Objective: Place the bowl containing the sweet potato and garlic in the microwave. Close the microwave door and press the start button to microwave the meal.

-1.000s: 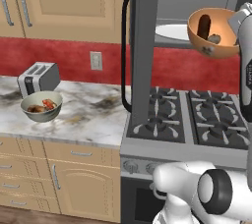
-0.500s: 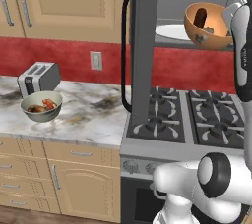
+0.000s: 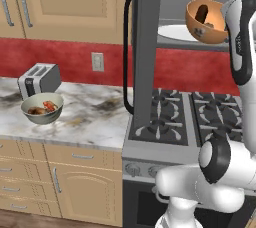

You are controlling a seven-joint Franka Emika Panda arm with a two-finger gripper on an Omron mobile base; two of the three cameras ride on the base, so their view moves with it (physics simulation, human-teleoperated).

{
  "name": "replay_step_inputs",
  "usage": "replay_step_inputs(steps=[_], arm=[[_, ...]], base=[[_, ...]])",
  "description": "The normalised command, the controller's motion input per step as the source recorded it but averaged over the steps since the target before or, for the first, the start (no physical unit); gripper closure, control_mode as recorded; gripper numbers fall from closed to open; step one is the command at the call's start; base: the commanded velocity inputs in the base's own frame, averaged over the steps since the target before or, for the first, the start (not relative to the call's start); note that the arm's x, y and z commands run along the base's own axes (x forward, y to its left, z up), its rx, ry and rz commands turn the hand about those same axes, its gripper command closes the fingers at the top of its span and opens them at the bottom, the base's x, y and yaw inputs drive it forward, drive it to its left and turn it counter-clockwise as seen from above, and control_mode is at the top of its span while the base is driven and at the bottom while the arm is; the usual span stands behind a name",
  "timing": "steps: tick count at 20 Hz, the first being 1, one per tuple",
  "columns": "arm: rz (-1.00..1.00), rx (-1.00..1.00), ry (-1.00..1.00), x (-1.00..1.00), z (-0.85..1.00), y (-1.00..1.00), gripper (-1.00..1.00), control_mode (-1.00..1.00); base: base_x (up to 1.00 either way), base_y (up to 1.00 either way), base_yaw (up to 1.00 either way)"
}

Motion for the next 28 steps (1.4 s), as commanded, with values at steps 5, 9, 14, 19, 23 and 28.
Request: replay_step_inputs(steps=[5, 9, 14, 19, 23, 28], arm=[[-0.01, 0.00, 0.00, 0.48, -0.05, -0.14, 1.00, -1.00], [0.00, 0.00, 0.00, 0.48, -0.16, -0.15, 1.00, -1.00], [0.00, 0.00, 0.00, 0.48, -0.12, -0.13, 1.00, -1.00], [0.00, 0.00, 0.00, 0.48, -0.08, -0.11, 1.00, -1.00], [0.00, 0.00, 0.00, 0.43, -0.11, -0.11, 1.00, -1.00], [0.00, 0.00, 0.00, 0.43, -0.02, -0.13, 1.00, -1.00]], base=[[0.00, 0.00, 0.00], [0.00, 0.00, 0.00], [0.00, 0.00, 0.00], [0.00, 0.00, 0.00], [0.00, 0.00, 0.00], [0.00, 0.00, 0.00]])
